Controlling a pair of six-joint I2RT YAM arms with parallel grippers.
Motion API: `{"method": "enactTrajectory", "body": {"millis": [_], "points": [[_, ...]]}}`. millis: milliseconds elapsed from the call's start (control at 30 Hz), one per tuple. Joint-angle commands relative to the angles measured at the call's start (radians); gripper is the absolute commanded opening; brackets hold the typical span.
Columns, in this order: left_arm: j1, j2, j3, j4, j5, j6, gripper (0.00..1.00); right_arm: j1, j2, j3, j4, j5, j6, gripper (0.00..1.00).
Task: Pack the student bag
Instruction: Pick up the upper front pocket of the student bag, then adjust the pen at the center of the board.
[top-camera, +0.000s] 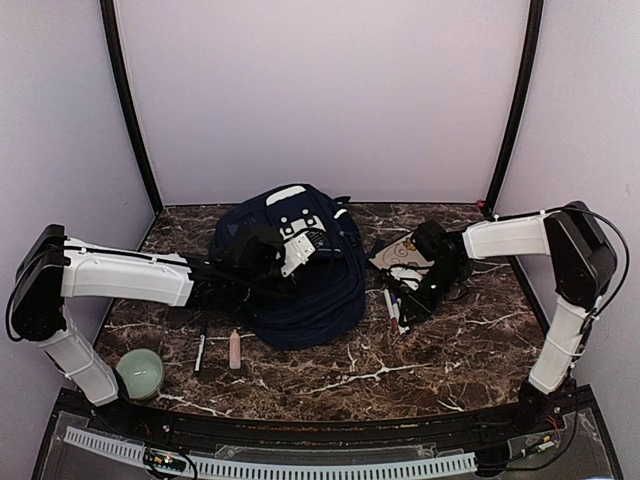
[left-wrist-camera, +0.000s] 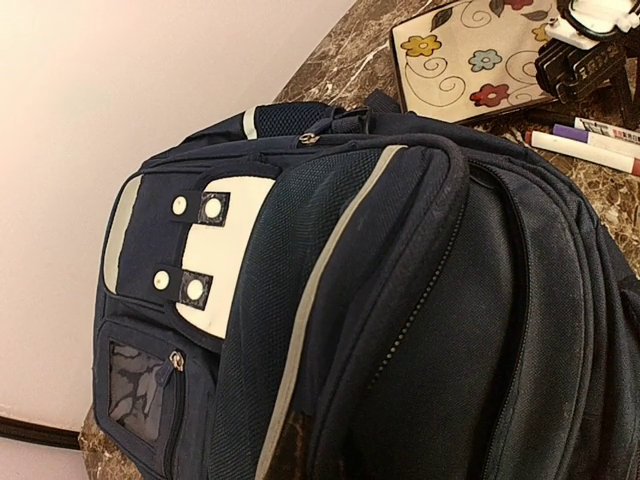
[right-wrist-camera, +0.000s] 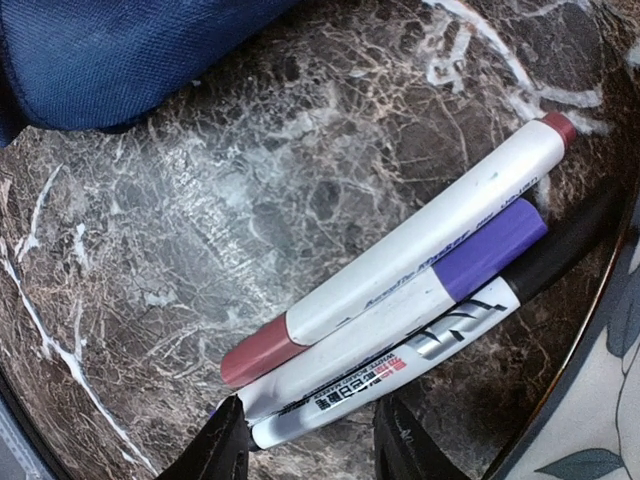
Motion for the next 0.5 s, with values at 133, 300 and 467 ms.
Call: {"method": "enactTrajectory", "body": {"millis": [133, 300, 467], "points": [[-0.001, -0.078, -0.020, 0.026, -0.010, -0.042, 0.00, 0.032, 0.063, 0.041, 0.002, 0.036, 0.009, 0.44], [-0.001, -0.083, -0.024, 0.024, -0.004, -0.049, 0.00, 0.057, 0.076, 0.041, 0.022, 0.077, 0.000, 0.44], [-0.001, -0.083, -0.024, 0.025, 0.000, -0.046, 0.00, 0.080, 0.058, 0.024, 0.047, 0.123, -0.042, 0.42]]}}
